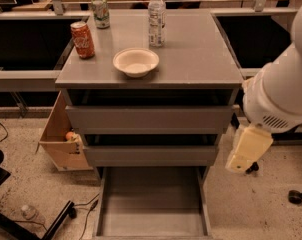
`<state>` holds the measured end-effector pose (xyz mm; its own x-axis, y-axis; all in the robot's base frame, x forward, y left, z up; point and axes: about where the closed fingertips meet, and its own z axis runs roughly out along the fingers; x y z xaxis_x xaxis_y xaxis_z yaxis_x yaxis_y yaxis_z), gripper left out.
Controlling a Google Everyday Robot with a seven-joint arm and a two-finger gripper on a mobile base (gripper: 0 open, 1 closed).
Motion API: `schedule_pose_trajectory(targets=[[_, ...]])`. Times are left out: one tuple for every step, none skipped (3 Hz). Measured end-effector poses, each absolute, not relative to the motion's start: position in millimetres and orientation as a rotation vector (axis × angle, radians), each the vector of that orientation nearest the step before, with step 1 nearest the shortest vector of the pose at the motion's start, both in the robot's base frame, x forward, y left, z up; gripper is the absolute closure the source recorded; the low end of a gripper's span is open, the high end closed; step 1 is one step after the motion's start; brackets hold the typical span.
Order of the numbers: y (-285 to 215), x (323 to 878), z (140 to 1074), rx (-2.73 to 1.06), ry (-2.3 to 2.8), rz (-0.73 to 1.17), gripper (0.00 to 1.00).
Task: Close bottom drawer
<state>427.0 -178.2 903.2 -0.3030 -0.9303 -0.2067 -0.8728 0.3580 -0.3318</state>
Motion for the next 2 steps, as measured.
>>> schedule_pose_trajectory(targets=[[-156, 436, 826, -1.6, 2.277, -0.258, 0.0], [-142, 450, 732, -1.65, 2.281, -0.282, 0.0]])
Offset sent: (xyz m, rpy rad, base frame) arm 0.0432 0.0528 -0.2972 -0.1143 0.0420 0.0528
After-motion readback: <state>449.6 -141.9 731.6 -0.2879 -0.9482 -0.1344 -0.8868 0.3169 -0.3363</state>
